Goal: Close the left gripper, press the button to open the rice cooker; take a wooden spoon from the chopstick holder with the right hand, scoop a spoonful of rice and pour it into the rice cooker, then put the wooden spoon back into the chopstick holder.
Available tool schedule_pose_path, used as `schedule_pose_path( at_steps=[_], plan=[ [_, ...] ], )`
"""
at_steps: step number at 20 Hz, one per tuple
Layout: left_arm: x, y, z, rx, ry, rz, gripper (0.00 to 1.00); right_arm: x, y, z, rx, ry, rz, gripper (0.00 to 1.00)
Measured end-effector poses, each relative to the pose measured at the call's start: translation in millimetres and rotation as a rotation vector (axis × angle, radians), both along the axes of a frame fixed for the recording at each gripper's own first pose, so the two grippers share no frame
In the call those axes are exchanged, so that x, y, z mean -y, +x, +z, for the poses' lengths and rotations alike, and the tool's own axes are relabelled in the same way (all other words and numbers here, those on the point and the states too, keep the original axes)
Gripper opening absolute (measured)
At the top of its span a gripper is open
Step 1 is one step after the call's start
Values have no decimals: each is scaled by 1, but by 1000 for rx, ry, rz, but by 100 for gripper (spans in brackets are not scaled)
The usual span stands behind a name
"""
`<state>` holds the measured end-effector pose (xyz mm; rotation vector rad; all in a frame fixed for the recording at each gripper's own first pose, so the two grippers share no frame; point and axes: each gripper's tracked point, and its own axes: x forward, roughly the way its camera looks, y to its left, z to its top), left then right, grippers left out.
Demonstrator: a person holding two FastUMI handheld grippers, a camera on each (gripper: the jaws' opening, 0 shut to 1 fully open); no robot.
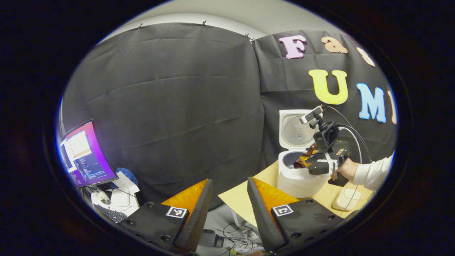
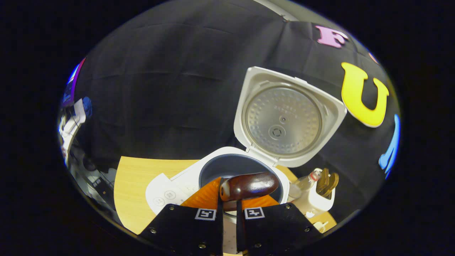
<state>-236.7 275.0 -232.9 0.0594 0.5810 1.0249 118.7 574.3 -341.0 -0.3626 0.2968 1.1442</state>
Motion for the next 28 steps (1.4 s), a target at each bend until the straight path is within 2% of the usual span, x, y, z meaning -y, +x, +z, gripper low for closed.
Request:
schedule_pose_path(
  at_steps=[1, 2, 3, 4, 5, 6, 7, 9, 10, 11, 12, 13, 18, 21, 28],
  plan=[
    [1, -2, 2, 2, 0, 1, 72, -1, -3, 0, 26, -12, 3, 15],
    [2, -6, 2, 3, 2, 2, 77, 1, -4, -1, 52, -23, 3, 14],
    [3, -8, 3, 3, 6, 3, 72, 1, -4, -3, 60, -36, 4, 15],
    [4, -11, 9, 2, 12, 4, 77, 3, -2, -3, 60, -39, -3, 15],
    [4, -13, 14, 2, 18, 7, 77, 4, -2, 0, 44, -33, -16, 15],
    [5, -17, 15, 5, 22, 12, 68, 3, -2, 3, 21, -17, -37, 15],
    [3, -21, 15, 9, 21, 14, 72, 5, -1, 8, -3, -5, -59, 15],
    [5, -27, 20, 19, 15, 17, 72, 16, 7, 20, -75, 20, -115, 15],
    [6, -31, 22, 25, 16, 15, 77, 20, 16, 22, -127, 43, -148, 15],
    [6, -32, 25, 32, 18, 9, 72, 27, 23, 25, -178, 69, -185, 14],
    [8, -34, 26, 39, 22, 1, 77, 35, 31, 28, -224, 89, -224, 15],
    [11, -35, 32, 44, 29, -9, 77, 45, 39, 35, -260, 113, -259, 15],
    [13, -30, 50, 116, 33, -73, 77, 113, 63, 77, -389, 234, -409, 14],
    [14, -22, 50, 166, 15, -136, 77, 168, 61, 95, -442, 280, -490, 15],
    [32, 29, 12, 270, -147, -332, 78, 319, 26, 103, -494, 331, -721, 15]
  ],
)
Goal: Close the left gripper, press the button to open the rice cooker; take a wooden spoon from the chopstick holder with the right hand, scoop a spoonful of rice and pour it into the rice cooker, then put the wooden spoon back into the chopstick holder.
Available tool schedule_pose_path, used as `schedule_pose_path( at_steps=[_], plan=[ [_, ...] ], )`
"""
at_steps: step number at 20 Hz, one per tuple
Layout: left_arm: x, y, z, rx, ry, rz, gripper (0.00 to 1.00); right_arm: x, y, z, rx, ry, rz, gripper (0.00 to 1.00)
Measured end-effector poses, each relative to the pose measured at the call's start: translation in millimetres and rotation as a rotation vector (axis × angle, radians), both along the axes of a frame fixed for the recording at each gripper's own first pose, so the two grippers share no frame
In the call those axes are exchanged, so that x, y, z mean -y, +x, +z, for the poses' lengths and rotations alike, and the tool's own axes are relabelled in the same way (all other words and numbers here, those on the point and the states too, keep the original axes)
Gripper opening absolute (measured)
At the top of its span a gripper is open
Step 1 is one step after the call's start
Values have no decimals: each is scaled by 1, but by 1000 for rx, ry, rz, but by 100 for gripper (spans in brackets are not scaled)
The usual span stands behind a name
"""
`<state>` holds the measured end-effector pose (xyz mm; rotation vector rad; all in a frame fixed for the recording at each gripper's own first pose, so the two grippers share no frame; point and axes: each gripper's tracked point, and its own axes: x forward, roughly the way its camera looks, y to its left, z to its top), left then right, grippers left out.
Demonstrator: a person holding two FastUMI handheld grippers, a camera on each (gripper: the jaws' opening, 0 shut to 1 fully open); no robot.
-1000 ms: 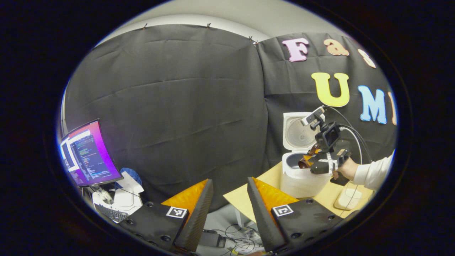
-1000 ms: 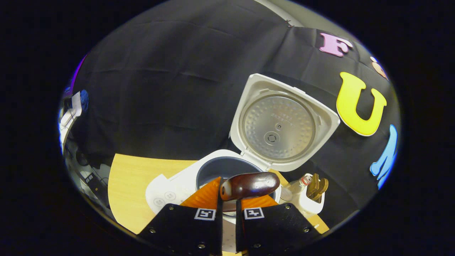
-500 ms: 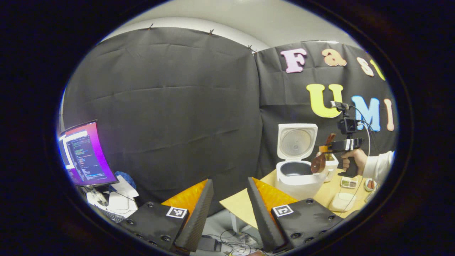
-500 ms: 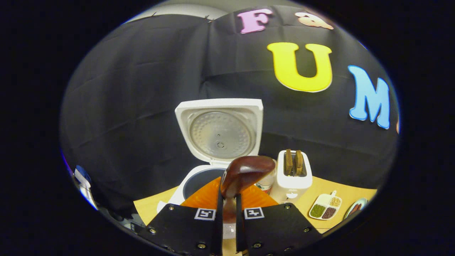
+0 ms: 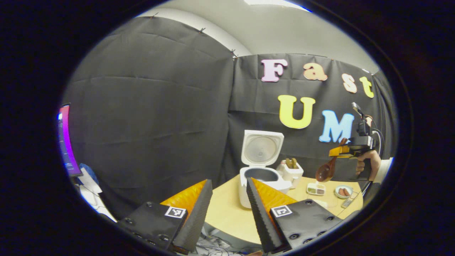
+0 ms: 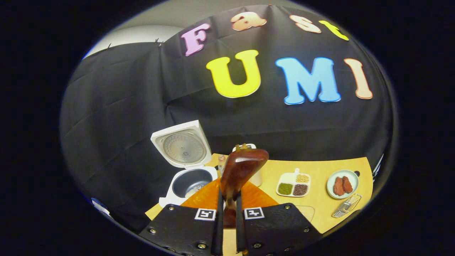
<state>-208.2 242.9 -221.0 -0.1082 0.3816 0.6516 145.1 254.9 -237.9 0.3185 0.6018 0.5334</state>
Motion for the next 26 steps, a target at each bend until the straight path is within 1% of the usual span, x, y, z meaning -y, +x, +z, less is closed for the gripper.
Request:
schedule_pose_path(
  at_steps=[2, 3, 5, 8, 12, 14, 15, 17, 21, 22, 24, 26],
  plan=[
    [11, 18, -5, 23, -39, -53, 78, 48, -10, -2, -8, -16, -75, 15],
    [13, 27, -6, 24, -42, -75, 78, 71, -14, -6, -15, -23, -104, 15],
    [15, 43, 2, 24, -26, -109, 78, 112, -21, -17, -32, -39, -158, 15],
    [36, 66, 8, 26, -6, -151, 78, 174, -20, -32, -49, -46, -245, 15],
    [74, 84, 10, 7, 23, -156, 78, 244, -4, -68, -95, -72, -313, 15],
    [98, 91, 6, -17, 24, -144, 70, 273, 5, -87, -111, -81, -327, 15],
    [109, 95, 7, -24, 26, -141, 66, 284, 10, -98, -119, -82, -327, 15],
    [130, 99, 9, -55, 54, -123, 66, 304, 22, -122, -141, -89, -326, 15],
    [163, 95, 12, -112, 88, -52, 66, 331, 50, -165, -175, -76, -318, 15],
    [177, 84, 17, -126, 95, -38, 66, 334, 57, -175, -184, -67, -319, 15],
    [192, 92, 10, -169, 93, -30, 66, 341, 69, -194, -210, -47, -327, 14],
    [202, 99, 13, -205, 116, -36, 68, 347, 75, -213, -224, -46, -336, 14]
  ],
)
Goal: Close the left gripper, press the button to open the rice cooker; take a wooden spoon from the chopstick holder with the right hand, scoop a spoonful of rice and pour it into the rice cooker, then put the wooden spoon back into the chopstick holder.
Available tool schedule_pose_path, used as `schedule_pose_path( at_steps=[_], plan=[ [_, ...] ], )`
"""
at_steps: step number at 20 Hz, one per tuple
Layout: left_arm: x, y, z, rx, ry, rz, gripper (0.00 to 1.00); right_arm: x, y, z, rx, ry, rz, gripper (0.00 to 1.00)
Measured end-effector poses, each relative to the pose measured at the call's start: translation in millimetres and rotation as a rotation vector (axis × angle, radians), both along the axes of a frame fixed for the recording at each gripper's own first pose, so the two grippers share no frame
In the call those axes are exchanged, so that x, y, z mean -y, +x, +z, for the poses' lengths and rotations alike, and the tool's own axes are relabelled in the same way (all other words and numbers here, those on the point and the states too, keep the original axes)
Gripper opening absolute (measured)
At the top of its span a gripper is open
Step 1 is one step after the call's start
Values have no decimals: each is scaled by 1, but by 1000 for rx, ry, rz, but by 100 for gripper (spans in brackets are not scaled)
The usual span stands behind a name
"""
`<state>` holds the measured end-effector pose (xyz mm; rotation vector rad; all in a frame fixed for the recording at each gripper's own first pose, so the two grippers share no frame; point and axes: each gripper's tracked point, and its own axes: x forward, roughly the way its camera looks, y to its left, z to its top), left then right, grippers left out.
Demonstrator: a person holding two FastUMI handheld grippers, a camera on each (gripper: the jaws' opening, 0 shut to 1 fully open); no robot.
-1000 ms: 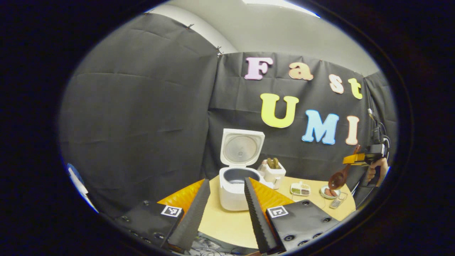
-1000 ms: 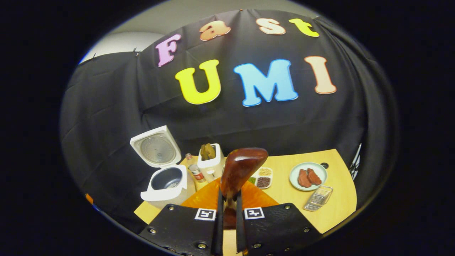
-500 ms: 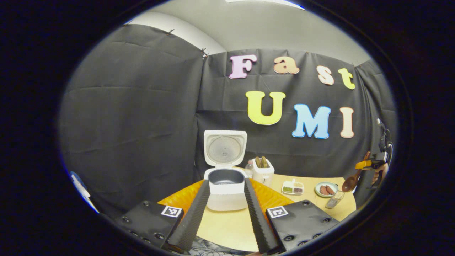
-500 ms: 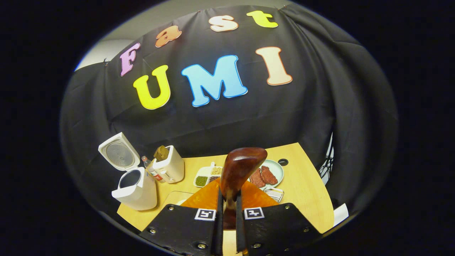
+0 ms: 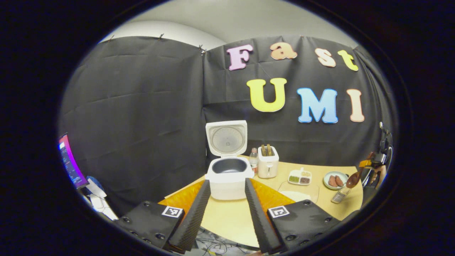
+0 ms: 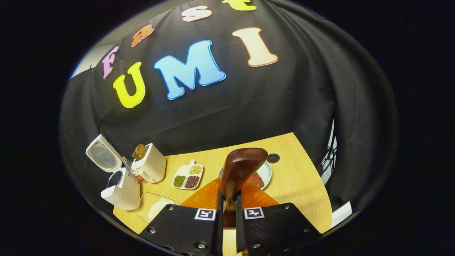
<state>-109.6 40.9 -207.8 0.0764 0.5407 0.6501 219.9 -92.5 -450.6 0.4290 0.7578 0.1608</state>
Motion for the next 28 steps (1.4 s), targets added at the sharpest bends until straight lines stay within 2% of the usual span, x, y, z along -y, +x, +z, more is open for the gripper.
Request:
schedule_pose_path(
  at_steps=[5, 10, 13, 16, 18, 19, 20, 22, 23, 24, 25, 26, 27, 28],
  plan=[
    [7, 27, 19, -32, 71, -25, 73, 2, 2, -38, -54, -1, -46, 14],
    [12, 33, 8, -65, 63, -16, 76, -2, -16, -77, -138, 14, -91, 15],
    [13, 33, 1, -92, 69, -16, 76, -1, -29, -93, -181, 33, -107, 15],
    [14, 40, -3, -91, 59, -15, 68, 1, -40, -102, -207, 67, -133, 15],
    [20, 47, -2, -89, 61, -29, 68, 5, -42, -104, -219, 92, -138, 15],
    [23, 50, -2, -90, 64, -36, 72, 5, -43, -103, -226, 109, -139, 16],
    [26, 54, -5, -91, 64, -42, 70, 8, -42, -101, -223, 120, -150, 17],
    [31, 60, -7, -85, 55, -54, 68, 13, -43, -95, -214, 144, -167, 21],
    [33, 63, -8, -82, 52, -61, 72, 12, -45, -90, -212, 168, -172, 25],
    [33, 66, -9, -80, 52, -69, 76, 12, -46, -83, -204, 197, -169, 34],
    [34, 71, -9, -75, 51, -77, 72, 11, -49, -79, -196, 205, -161, 36],
    [35, 75, -8, -68, 50, -85, 67, 12, -54, -78, -192, 189, -145, 52],
    [36, 80, -7, -58, 47, -92, 70, 18, -60, -75, -179, 157, -136, 61],
    [37, 84, -4, -46, 43, -96, 73, 24, -64, -70, -152, 122, -139, 77]
  ],
)
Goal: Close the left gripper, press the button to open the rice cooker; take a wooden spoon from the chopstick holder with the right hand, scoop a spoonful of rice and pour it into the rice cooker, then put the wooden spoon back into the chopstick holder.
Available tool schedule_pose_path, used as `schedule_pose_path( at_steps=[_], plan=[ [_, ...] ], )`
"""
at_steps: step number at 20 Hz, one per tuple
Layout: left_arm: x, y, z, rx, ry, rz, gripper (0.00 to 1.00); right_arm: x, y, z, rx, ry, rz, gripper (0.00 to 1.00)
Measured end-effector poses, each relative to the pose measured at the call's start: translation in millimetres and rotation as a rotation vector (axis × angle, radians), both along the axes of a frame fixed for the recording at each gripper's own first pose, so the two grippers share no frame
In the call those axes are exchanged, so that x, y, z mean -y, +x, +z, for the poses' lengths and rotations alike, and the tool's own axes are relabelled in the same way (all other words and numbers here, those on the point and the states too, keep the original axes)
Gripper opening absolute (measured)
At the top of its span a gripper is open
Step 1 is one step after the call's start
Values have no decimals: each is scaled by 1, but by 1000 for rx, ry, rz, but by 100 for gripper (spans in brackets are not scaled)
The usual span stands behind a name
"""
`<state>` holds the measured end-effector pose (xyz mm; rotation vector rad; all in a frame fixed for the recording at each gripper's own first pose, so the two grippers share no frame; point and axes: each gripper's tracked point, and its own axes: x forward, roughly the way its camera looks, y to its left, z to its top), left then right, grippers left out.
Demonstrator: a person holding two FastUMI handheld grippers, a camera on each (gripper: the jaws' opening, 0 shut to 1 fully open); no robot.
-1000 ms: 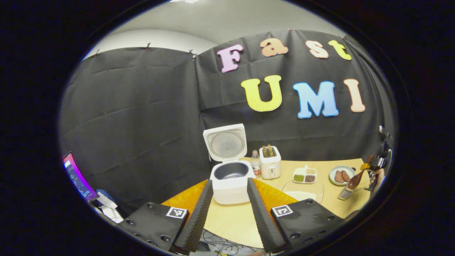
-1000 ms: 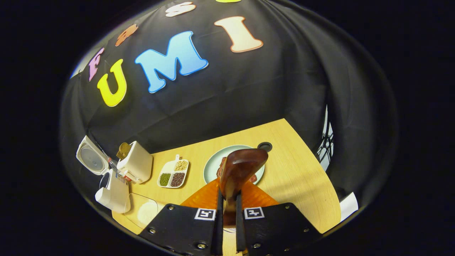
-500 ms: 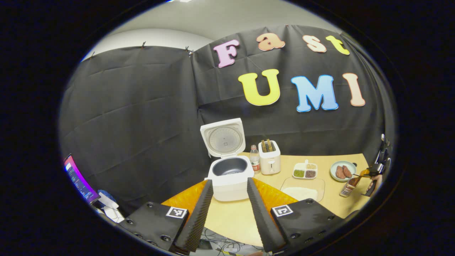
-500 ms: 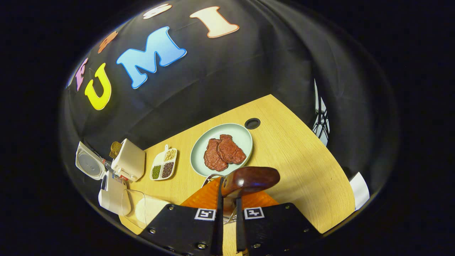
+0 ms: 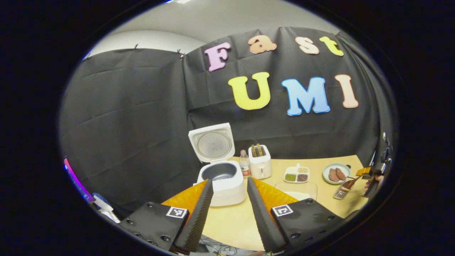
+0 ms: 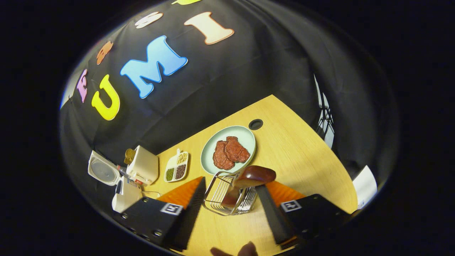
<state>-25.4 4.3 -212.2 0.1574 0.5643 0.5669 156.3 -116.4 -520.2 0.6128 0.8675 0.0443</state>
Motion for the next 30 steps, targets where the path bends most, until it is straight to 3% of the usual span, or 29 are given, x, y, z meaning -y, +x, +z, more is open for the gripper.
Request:
schedule_pose_path(
  at_steps=[1, 2, 4, 5, 10, 14, 15, 16, 23, 27, 30],
  plan=[
    [0, 3, 1, 12, -4, -5, 76, 5, -1, 8, 31, -32, 1, 96],
    [-1, 4, 3, 21, -6, -6, 72, 7, -5, 15, 47, -52, 8, 97],
    [-3, 4, 3, 35, -15, -8, 76, 9, -13, 27, 70, -91, 20, 98],
    [-5, 4, 4, 41, -20, -7, 68, 9, -16, 34, 82, -108, 31, 98],
    [-28, 10, -1, 82, -55, -17, 73, 5, -24, 112, 255, -276, 90, 98],
    [-64, 29, -13, 129, -103, -54, 76, -46, -22, 197, 486, -422, 157, 97],
    [-76, 36, -16, 146, -121, -64, 67, -64, -23, 208, 507, -444, 166, 97],
    [-88, 42, -18, 159, -139, -72, 76, -82, -25, 217, 513, -456, 172, 97],
    [-197, 121, -2, 295, -124, -144, 74, -204, -55, 269, 528, -415, 234, 95],
    [-265, 182, -19, 329, -138, -110, 78, -234, -88, 279, 498, -422, 244, 94],
    [-308, 228, -26, 357, -123, -84, 74, -238, -106, 273, 458, -488, 270, 95]
  ],
)
